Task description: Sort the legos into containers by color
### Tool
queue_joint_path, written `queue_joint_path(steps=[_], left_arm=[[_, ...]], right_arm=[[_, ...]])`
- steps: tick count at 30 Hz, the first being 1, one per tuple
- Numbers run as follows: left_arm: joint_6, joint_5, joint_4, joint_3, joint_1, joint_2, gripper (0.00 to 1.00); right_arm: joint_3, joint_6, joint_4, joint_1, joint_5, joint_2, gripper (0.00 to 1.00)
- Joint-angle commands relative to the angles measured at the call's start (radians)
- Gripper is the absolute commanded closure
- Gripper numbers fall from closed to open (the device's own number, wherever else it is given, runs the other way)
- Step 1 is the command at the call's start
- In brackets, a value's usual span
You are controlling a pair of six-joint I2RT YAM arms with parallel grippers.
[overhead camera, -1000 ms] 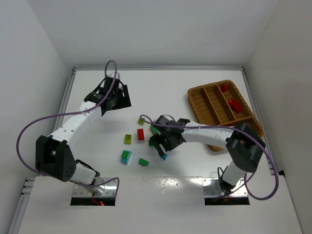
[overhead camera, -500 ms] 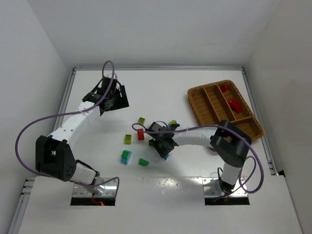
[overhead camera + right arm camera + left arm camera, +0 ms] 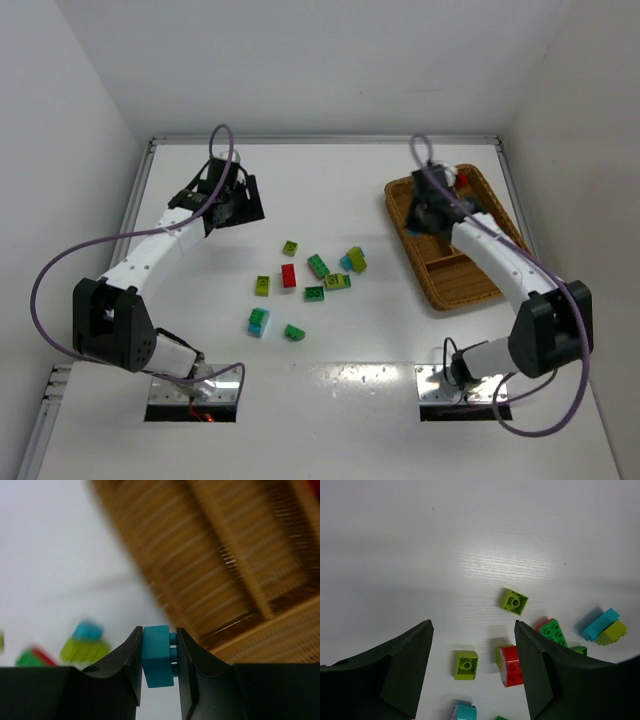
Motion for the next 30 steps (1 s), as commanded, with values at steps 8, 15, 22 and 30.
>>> queue_joint_path(steps=[8, 15, 22, 30], left_arm=[[-0.003, 0.038, 0.007, 0.007, 0.011, -0.016, 0.28], [-0.003, 0.056, 0.007, 0.016, 0.011, -0.016, 0.28], [-0.003, 0.056, 0.007, 0.016, 0.011, -0.016, 0.28], [-0.012, 0.026, 0.007, 0.026, 0.011, -0.007, 0.28]], right_arm=[[0.214, 0.169, 0.011, -0.386, 0.057, 0.239, 0.82], [0.423, 0.169, -0.009, -0.435, 0.084, 0.473, 0.49], [0.364, 0.125, 0.0, -0.376, 0.094, 0.317, 0.51], [0.088, 0.004, 0.055, 0.021, -0.11, 0.119, 0.56]])
